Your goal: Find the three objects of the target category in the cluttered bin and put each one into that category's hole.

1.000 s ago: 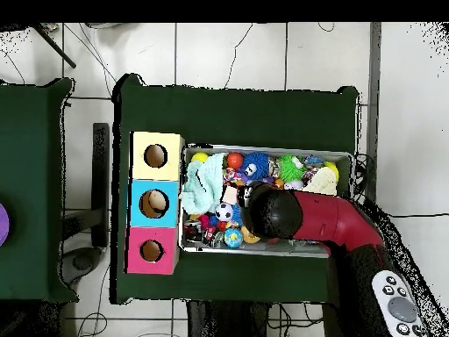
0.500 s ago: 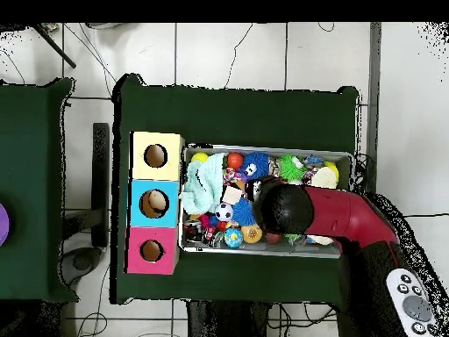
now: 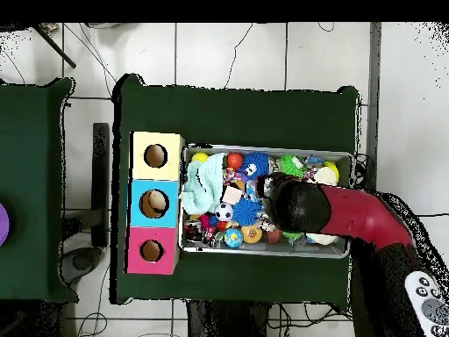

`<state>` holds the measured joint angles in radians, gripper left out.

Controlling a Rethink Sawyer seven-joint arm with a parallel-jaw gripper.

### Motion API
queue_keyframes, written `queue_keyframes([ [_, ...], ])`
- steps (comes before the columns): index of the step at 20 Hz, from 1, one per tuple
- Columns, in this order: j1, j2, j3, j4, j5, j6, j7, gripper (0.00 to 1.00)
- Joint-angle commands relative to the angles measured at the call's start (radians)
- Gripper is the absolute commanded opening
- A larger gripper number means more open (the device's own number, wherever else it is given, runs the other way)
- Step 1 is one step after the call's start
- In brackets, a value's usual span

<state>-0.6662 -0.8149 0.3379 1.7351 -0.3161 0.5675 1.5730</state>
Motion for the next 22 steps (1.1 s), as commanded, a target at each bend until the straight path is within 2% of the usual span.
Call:
queue_keyframes([
  [1, -0.062, 0.055, 0.106, -0.064, -0.091, 0.014, -0.186, 1.00],
  [15, -0.186, 0.130, 0.192, -0.109, -0.150, 0.027, -0.236, 1.00],
  [22, -0.202, 0.152, 0.217, -0.110, -0.206, -0.029, -0.189, 1.00],
])
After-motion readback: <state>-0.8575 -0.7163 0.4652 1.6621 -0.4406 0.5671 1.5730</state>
